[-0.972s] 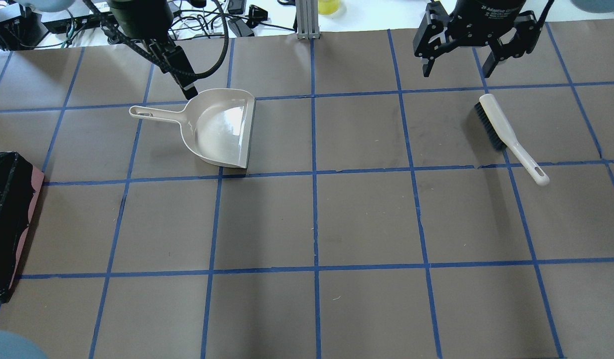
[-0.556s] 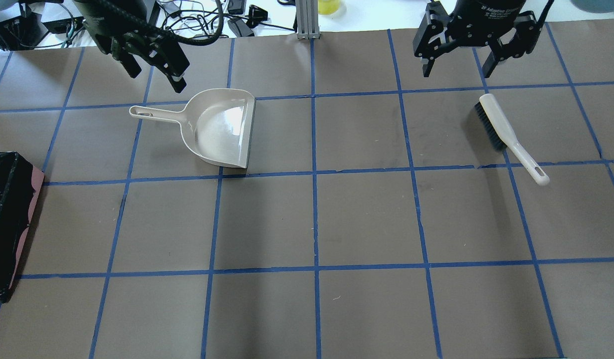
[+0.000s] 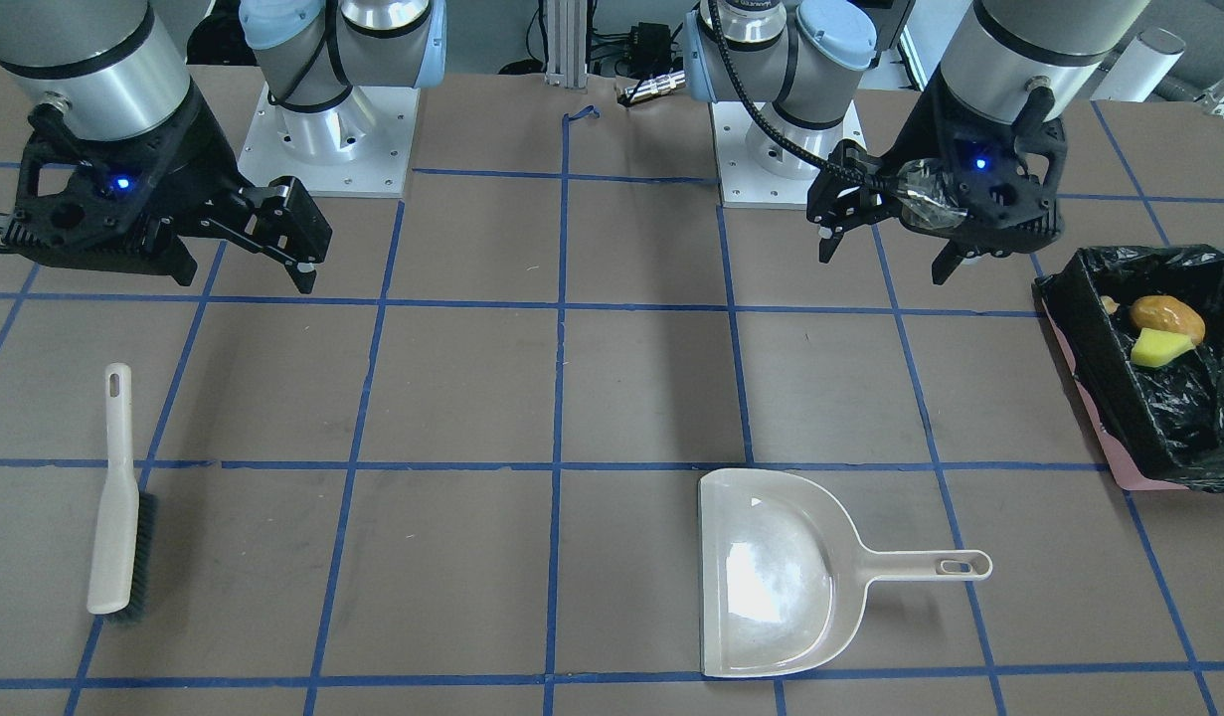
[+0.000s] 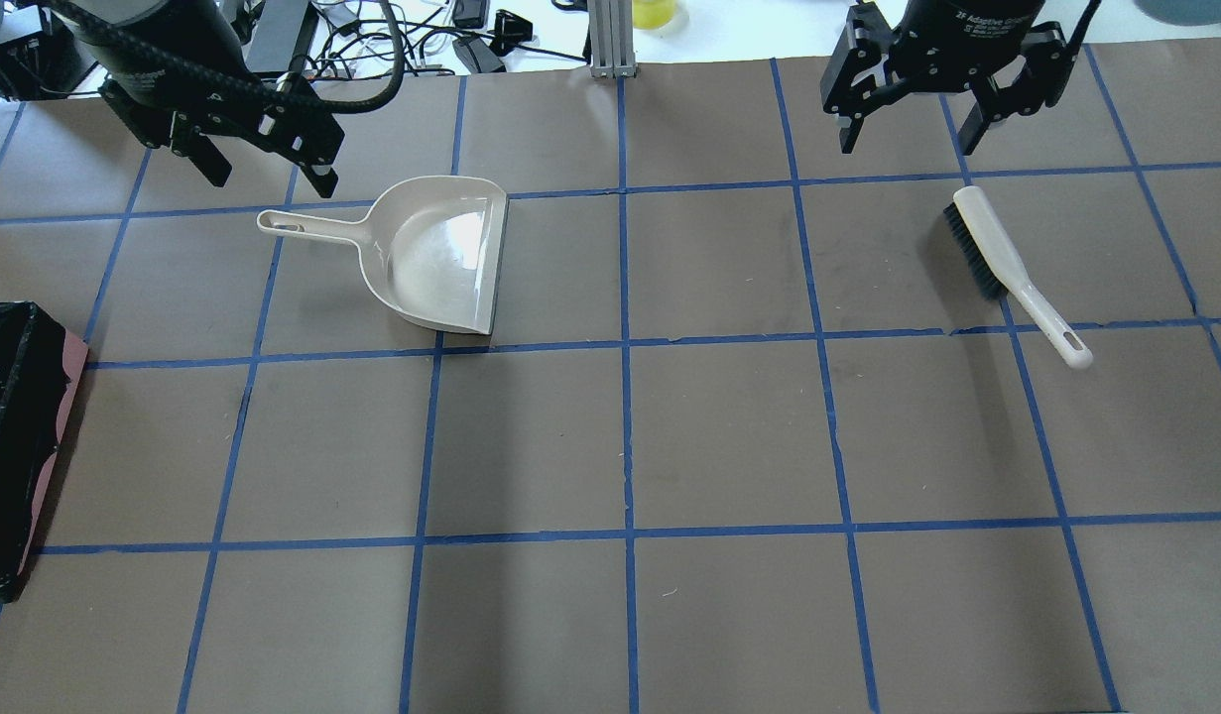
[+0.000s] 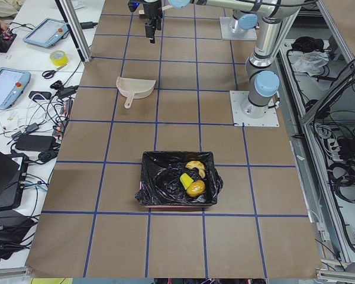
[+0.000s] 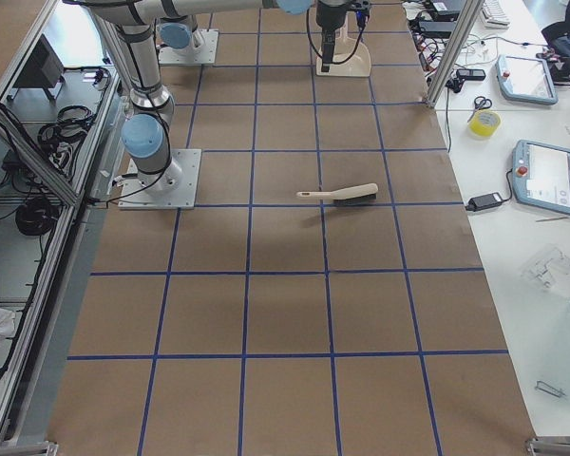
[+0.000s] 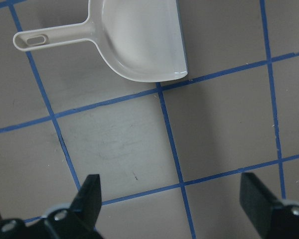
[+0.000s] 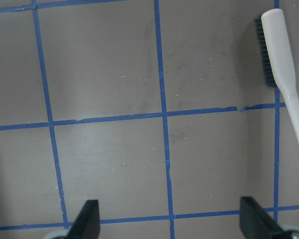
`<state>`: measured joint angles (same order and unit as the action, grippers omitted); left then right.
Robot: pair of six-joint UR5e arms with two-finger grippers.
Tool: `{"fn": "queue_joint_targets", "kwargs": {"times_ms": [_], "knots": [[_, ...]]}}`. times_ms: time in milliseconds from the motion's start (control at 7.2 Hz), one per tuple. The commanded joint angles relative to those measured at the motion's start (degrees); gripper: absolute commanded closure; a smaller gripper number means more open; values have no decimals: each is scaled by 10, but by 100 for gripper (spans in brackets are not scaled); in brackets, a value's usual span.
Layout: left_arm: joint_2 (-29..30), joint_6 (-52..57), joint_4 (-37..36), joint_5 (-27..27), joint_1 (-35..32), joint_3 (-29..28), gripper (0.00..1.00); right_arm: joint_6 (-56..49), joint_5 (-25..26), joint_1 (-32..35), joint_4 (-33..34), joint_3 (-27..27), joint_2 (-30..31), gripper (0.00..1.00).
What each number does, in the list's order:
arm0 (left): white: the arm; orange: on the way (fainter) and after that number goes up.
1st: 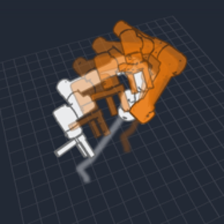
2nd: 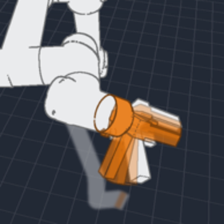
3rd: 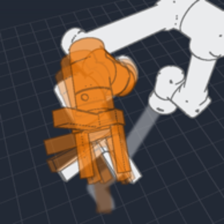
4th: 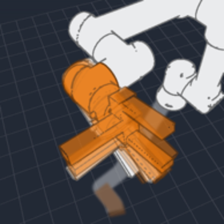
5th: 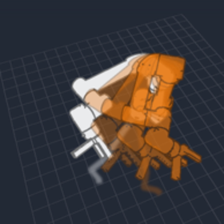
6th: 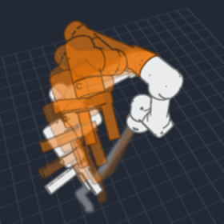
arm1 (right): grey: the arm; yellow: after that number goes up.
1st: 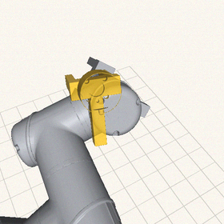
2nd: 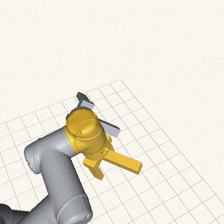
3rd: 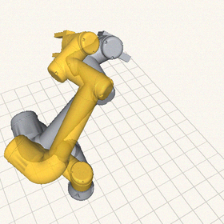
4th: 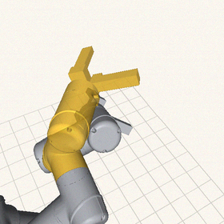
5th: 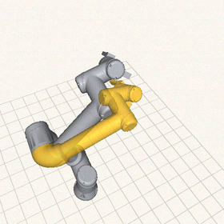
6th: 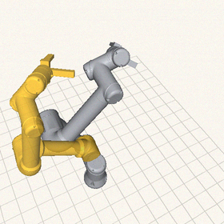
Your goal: Sweep and dump trash into bin
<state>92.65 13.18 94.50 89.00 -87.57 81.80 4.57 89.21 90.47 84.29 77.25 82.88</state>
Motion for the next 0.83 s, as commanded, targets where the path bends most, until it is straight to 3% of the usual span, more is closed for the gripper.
{"fn": "queue_joint_targets", "kwargs": {"times_ms": [0, 694], "knots": [[-34, -4, -63, 0, 0, 63, 0, 0, 0, 0, 0, 0, 0, 1], [-37, 3, -69, 1, 4, 64, 0, 0, 0, 0, 0, 0, 0, 1]]}}
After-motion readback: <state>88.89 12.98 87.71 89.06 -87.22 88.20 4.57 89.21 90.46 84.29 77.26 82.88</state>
